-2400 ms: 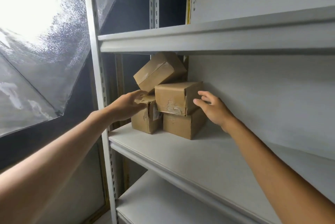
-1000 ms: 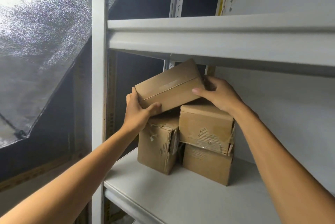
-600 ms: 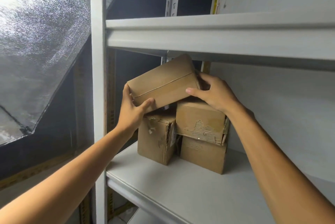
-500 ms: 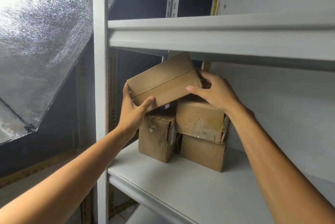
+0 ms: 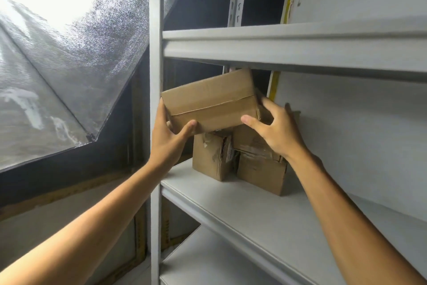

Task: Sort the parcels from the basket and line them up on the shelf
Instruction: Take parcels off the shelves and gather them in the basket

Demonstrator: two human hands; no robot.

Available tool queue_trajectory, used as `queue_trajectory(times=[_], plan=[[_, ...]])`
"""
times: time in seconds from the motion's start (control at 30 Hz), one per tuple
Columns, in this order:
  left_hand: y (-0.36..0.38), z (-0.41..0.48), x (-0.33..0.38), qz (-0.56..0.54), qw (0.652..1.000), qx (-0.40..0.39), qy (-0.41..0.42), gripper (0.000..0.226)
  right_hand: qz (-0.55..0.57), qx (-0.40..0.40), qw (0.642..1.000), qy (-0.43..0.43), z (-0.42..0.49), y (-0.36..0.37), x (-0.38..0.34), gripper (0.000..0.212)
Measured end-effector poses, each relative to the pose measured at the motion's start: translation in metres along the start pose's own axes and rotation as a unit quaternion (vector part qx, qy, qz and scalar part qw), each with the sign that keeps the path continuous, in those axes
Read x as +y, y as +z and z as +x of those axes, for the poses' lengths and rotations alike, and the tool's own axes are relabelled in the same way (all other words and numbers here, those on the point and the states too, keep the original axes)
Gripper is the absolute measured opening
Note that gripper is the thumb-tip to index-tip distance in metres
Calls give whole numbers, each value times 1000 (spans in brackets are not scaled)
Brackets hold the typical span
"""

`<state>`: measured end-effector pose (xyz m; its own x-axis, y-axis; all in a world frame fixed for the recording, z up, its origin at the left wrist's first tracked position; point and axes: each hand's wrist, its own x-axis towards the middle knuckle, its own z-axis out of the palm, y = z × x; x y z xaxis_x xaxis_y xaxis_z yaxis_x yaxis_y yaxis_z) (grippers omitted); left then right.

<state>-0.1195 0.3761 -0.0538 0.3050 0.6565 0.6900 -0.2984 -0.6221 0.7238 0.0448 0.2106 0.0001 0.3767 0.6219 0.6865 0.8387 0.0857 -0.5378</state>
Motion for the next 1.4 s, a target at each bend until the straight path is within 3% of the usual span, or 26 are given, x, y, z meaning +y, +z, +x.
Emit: queue_trajectory(times=[0.27, 0.5, 0.83, 1.13, 1.4], plan=[[-12, -42, 29, 14, 1000, 13, 12, 90, 55, 26, 998, -10, -42, -5, -9, 36], [-1, -58, 34, -30, 999, -32, 9, 92, 62, 61, 996, 1, -76, -22, -19, 48], [56, -73, 47, -41, 993, -96, 52, 95, -16, 144, 987, 68, -133, -69, -8, 67], [144, -130, 100, -73, 971, -208, 94, 94, -63, 205, 965, 151, -233, -164, -11, 53], [241, -226, 184, -115, 935, -323, 90, 87, -138, 287, 918, 237, -362, -284, -53, 42]])
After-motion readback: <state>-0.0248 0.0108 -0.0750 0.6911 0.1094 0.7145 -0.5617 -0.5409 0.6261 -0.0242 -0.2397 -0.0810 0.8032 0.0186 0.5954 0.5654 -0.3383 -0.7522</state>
